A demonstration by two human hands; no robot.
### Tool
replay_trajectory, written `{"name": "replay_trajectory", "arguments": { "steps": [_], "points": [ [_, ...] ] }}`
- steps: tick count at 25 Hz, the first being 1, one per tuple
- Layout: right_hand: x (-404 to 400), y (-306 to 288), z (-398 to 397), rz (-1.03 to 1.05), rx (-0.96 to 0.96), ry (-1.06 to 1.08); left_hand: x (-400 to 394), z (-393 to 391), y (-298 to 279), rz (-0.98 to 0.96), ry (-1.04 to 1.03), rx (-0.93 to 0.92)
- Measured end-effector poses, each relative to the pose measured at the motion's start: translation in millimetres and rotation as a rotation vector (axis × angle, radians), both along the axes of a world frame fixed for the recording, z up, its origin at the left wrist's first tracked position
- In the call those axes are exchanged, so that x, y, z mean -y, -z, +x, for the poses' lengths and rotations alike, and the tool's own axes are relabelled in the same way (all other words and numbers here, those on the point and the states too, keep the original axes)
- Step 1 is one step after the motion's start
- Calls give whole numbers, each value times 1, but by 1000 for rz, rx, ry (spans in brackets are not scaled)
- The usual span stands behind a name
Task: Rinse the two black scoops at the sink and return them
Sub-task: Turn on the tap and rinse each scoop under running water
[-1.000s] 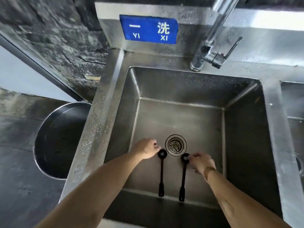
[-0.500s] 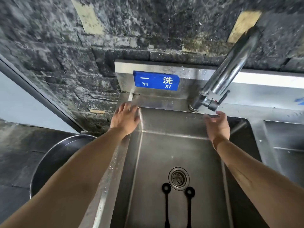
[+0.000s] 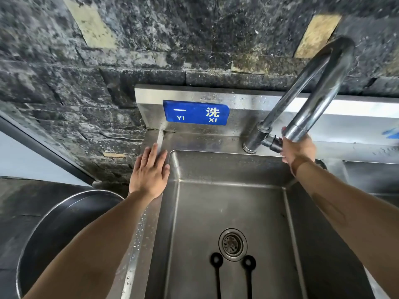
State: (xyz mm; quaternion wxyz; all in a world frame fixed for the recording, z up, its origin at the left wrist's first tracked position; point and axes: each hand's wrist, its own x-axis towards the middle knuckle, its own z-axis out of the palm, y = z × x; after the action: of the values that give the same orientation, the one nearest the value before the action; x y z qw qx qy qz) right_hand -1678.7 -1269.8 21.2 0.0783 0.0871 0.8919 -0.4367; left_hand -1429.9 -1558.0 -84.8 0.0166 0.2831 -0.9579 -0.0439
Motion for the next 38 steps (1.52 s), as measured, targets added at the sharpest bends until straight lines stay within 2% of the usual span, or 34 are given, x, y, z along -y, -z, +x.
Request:
{"name": "replay_trajectory", "arguments": {
  "steps": [3, 16, 26, 33, 38],
  "points": [
    [-1, -2, -7, 100, -33, -4, 3, -1, 7, -39, 22, -31],
    [1, 3, -22, 96, -18, -42, 2, -3, 8, -56, 32, -54],
    [-4, 10, -25, -78, 79, 77, 4, -2, 12, -60, 32, -49],
    [-5, 11, -23, -59, 79, 56, 3, -1, 10, -54, 31, -43],
    [-16, 5, -9, -107, 132, -56, 1, -3, 5, -60, 55, -58]
  ]
}}
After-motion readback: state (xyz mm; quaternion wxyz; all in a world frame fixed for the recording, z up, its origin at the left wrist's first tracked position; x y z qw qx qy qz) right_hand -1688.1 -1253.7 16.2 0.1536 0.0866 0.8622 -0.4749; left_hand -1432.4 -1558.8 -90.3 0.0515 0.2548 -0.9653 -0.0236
